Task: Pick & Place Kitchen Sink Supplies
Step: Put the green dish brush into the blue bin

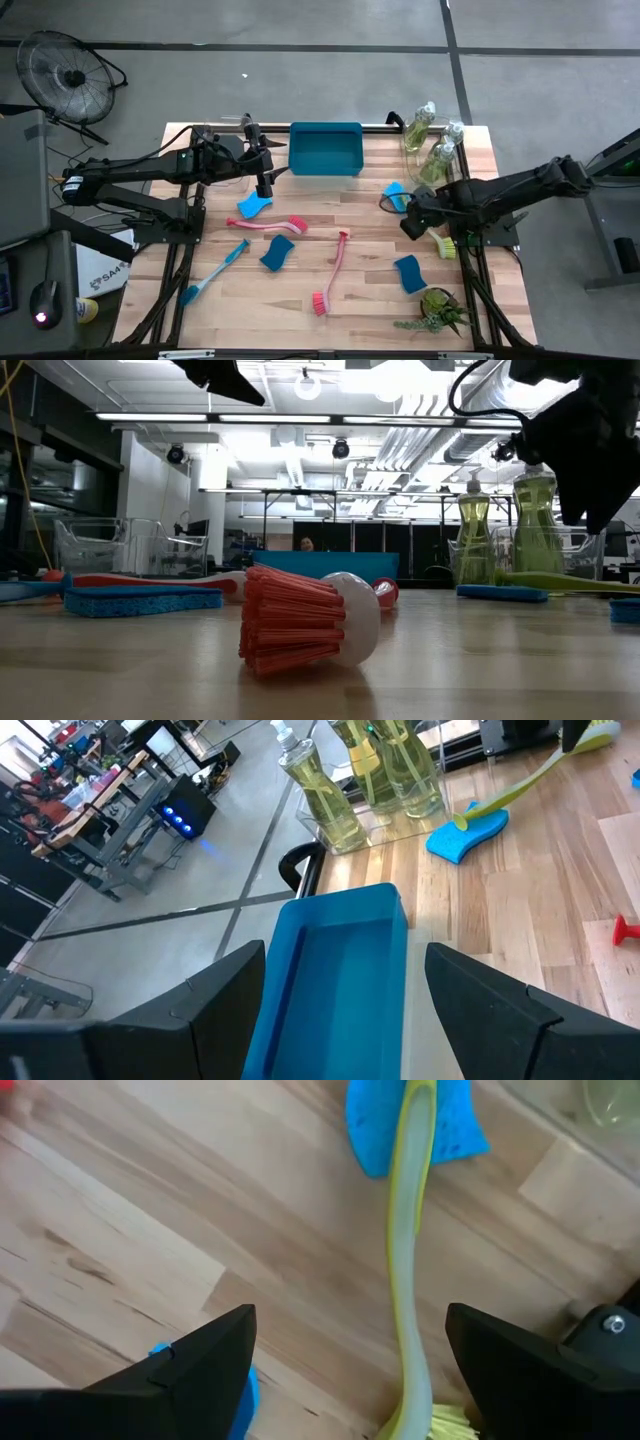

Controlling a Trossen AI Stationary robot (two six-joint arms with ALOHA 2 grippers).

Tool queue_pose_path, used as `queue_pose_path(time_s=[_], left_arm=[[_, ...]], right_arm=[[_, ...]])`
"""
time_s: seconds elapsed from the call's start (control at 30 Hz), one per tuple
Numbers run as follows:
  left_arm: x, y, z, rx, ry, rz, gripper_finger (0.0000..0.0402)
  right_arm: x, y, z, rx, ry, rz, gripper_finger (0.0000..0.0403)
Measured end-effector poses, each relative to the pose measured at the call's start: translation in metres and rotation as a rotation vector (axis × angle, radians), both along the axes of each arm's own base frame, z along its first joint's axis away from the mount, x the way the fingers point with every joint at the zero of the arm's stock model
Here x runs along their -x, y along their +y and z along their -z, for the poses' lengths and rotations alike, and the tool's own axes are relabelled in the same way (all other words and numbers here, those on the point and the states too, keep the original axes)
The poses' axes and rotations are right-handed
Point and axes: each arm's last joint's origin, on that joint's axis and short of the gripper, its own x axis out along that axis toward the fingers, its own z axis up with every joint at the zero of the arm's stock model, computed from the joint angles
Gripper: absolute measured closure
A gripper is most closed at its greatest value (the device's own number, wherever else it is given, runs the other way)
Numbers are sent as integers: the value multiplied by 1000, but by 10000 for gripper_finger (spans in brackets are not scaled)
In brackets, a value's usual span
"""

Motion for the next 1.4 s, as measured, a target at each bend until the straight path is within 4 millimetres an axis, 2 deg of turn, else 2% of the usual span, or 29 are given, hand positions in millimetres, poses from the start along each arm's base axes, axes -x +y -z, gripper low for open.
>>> queue_pose_path(time_s=[0.4, 0.63, 1.4], left_arm=[[0, 0, 1, 2, 8, 1, 133], [1, 0, 3, 9, 28, 12, 133], [1, -1, 3, 15, 35, 24, 133]], right_arm=[[-5, 13, 22, -14, 123, -13, 82], [-8, 13, 27, 61, 135, 10, 82], [-25, 16, 55, 98, 270, -54, 82]])
